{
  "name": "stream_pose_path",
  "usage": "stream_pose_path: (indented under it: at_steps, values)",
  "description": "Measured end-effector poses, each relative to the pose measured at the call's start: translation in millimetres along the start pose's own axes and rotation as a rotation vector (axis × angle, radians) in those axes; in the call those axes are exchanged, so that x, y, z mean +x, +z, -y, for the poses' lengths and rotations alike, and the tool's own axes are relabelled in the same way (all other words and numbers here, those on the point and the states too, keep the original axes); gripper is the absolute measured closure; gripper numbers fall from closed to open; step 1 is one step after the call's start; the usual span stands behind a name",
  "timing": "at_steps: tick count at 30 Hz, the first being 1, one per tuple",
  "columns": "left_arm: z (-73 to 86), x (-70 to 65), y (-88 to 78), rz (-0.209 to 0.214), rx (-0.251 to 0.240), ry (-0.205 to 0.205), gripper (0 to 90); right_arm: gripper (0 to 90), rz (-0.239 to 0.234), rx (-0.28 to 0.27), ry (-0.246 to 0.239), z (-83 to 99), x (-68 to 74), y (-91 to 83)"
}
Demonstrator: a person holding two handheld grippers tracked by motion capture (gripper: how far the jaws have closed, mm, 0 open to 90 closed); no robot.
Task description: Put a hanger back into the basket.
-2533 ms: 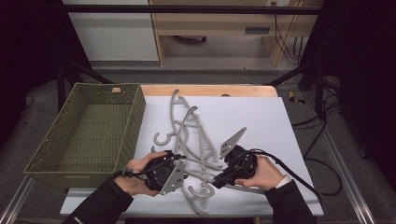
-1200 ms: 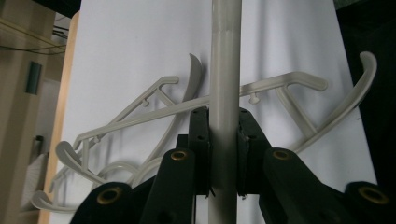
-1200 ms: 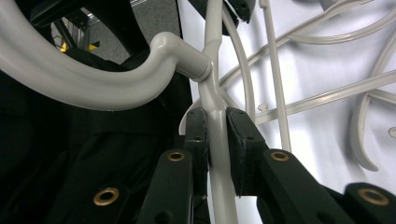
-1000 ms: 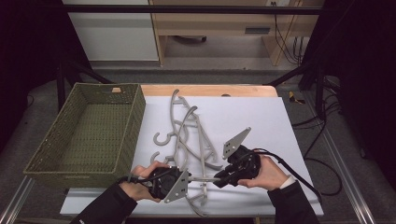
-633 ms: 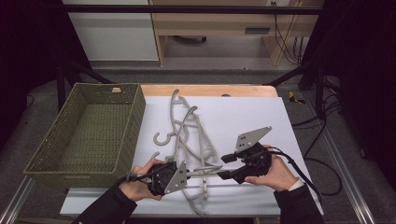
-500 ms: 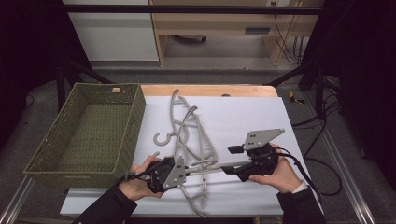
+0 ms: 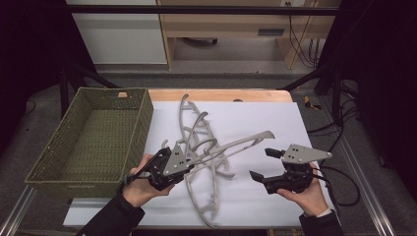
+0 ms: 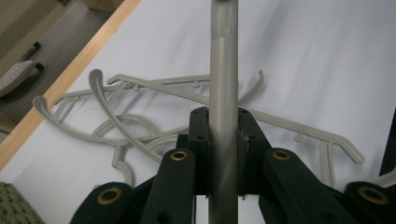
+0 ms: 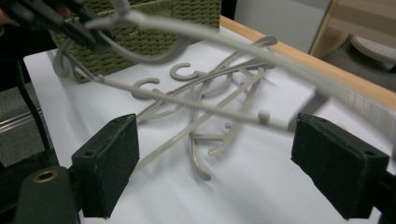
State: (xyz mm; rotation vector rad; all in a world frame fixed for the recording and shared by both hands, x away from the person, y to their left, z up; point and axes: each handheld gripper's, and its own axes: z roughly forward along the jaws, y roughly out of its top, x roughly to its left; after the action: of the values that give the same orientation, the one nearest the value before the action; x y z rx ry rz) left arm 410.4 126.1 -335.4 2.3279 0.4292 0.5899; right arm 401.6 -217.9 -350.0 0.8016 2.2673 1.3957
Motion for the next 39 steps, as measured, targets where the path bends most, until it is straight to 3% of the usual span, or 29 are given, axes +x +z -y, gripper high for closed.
stream_pose_path:
  at_steps: [4, 12, 17, 25, 29, 35, 39]
  values:
    - [-5.8, 6.0, -8.0, -0.009, -0.012, -0.034, 79.4, 9.0, 0.046, -0.004, 0.062, 16.6, -4.1, -0.3]
    - [-17.7, 21.4, -28.9, -0.025, -0.039, -0.073, 79.4, 6.4, 0.133, -0.028, 0.105, 30.3, -10.4, 0.8]
    - [-23.2, 36.7, -46.2, -0.034, -0.039, -0.088, 79.4, 5.5, 0.158, -0.028, 0.131, 36.6, -12.8, 0.9]
    - [-22.2, 68.8, -72.9, -0.06, -0.036, -0.126, 79.4, 3.5, 0.174, -0.005, 0.139, 39.6, -12.2, 3.6]
    - [-17.5, 83.7, -83.1, -0.098, -0.013, -0.134, 79.4, 3.3, 0.172, 0.004, 0.132, 40.0, -11.8, 4.8]
    - [-5.1, 104.1, -91.1, -0.126, -0.016, -0.195, 79.4, 3.4, 0.173, 0.001, 0.138, 39.9, -11.8, 4.7]
    - [3.5, 117.6, -95.8, -0.139, -0.004, -0.214, 79.4, 3.3, 0.174, 0.001, 0.138, 39.8, -11.8, 4.6]
